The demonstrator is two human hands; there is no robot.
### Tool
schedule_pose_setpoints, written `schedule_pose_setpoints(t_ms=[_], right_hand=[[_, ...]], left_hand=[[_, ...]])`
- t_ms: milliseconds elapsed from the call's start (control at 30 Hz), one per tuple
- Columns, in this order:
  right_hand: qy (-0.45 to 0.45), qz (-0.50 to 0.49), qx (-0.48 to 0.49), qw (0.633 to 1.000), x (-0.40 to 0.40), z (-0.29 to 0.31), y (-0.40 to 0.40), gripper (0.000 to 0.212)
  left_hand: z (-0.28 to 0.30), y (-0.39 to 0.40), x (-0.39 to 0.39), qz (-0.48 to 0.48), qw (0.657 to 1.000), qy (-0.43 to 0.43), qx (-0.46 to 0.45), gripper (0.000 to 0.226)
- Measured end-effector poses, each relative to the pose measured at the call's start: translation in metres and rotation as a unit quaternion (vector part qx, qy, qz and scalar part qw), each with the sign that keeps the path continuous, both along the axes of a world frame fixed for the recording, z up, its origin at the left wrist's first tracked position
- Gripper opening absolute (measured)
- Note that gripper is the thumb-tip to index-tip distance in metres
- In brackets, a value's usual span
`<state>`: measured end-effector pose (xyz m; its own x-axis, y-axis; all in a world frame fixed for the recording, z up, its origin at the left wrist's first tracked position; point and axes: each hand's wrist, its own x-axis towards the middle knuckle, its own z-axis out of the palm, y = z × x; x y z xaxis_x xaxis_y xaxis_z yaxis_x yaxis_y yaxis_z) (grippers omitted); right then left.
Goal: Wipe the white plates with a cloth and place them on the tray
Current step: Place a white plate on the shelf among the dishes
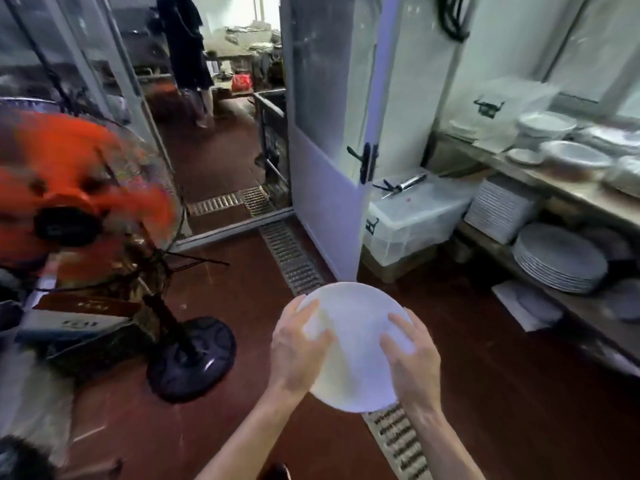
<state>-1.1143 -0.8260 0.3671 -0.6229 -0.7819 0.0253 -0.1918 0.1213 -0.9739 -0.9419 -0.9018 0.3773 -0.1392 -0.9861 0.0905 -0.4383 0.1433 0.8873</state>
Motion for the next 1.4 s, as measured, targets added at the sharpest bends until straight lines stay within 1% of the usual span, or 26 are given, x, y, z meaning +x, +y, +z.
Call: schedule_pose_setpoints(t_ms=[100,233,333,500,633,767,1000,1133,1233,1400], right_hand=[[0.016,-0.052,0.016,0.998,-0.046,-0.002,0.003,0.036],[0.025,-0.123,0.027,0.992,-0.101,-0.006,-0.004,0.037],[0.026,-0.17,0.036,0.984,-0.139,-0.005,-0.017,0.036],[0.033,-0.253,0.048,0.966,-0.198,-0.002,-0.034,0.037],[0.032,-0.321,0.056,0.945,-0.241,0.0,-0.034,0.035],[0.03,-0.377,0.051,0.924,-0.287,-0.001,-0.023,0.033],[0.023,-0.459,0.043,0.887,-0.4,-0.009,0.011,0.035],[0.033,-0.488,0.028,0.872,-0.471,-0.004,0.029,0.035],[0.041,-0.495,0.02,0.868,-0.517,0.001,0.04,0.036],[0.04,-0.506,0.017,0.862,-0.575,0.004,0.056,0.041]], left_hand=[[-0.003,-0.016,-0.053,-0.062,0.998,-0.009,-0.007,0.059],[-0.009,-0.043,-0.122,-0.123,0.992,0.015,0.004,0.064],[-0.016,-0.07,-0.172,-0.174,0.985,-0.002,-0.006,0.06],[-0.018,-0.109,-0.255,-0.253,0.967,-0.011,-0.005,0.063],[-0.017,-0.126,-0.321,-0.317,0.948,-0.027,-0.007,0.063],[-0.015,-0.122,-0.387,-0.381,0.924,-0.028,0.013,0.063],[-0.015,-0.094,-0.525,-0.451,0.892,-0.032,-0.007,0.059],[-0.009,-0.075,-0.602,-0.462,0.887,-0.006,-0.021,0.057],[-0.003,-0.063,-0.653,-0.464,0.885,0.008,-0.033,0.056],[-0.008,-0.048,-0.715,-0.473,0.881,0.016,-0.022,0.056]])
